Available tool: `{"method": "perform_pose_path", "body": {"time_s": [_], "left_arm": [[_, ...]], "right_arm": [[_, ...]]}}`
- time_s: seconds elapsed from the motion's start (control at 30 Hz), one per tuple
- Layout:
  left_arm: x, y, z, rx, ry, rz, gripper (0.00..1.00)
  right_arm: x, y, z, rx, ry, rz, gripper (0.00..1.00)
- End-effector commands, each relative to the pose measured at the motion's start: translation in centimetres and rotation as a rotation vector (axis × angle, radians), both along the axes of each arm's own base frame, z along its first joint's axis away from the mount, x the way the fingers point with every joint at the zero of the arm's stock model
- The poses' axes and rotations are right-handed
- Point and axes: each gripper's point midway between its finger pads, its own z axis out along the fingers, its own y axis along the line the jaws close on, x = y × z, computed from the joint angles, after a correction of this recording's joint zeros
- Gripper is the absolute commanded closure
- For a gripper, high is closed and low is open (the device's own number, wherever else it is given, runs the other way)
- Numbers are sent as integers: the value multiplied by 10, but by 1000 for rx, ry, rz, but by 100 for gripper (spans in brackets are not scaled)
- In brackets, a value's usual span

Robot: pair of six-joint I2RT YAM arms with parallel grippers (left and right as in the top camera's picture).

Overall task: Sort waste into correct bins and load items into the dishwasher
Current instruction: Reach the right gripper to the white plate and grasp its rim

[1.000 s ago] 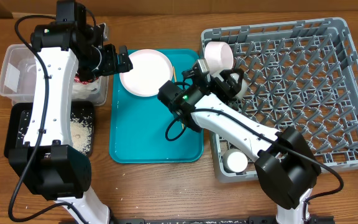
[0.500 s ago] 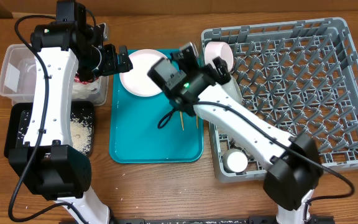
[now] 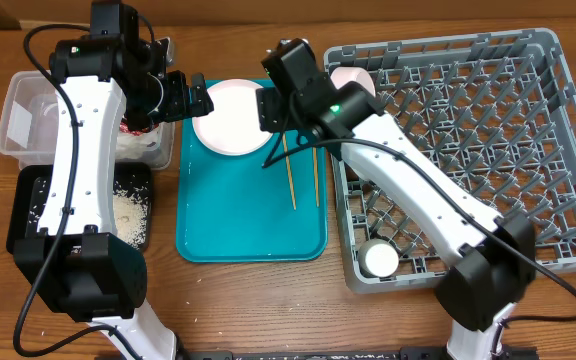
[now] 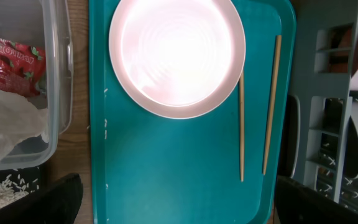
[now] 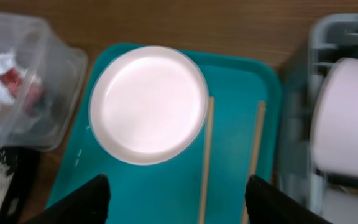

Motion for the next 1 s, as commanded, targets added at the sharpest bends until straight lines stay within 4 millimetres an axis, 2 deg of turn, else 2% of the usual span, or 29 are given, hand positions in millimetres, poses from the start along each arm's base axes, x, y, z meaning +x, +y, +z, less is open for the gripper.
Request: {"method": "perform_pose_path", "body": {"time_s": [0.0, 0.2, 0.4, 0.53, 0.67, 0.83, 0.97], "left_arm": [[2, -1, 7, -3, -25, -11, 0], [2, -1, 7, -3, -25, -11, 0], [2, -1, 7, -3, -25, -11, 0], [2, -1, 7, -3, -25, -11, 0], [2, -1, 7, -3, -25, -11, 0], [2, -1, 7, -3, -25, -11, 0], [2, -1, 7, -3, -25, -11, 0]], "right_arm": [[-2, 22, -44, 109, 135, -54, 38], [12, 29, -96, 172, 228, -226, 39], [16, 33, -133, 174, 277, -282, 40], [15, 33, -160, 154, 314, -306, 46], [14, 32, -173, 139, 330, -312, 53], [16, 33, -175, 146, 322, -311, 65], [17, 34, -183, 141, 327, -312, 69]]}}
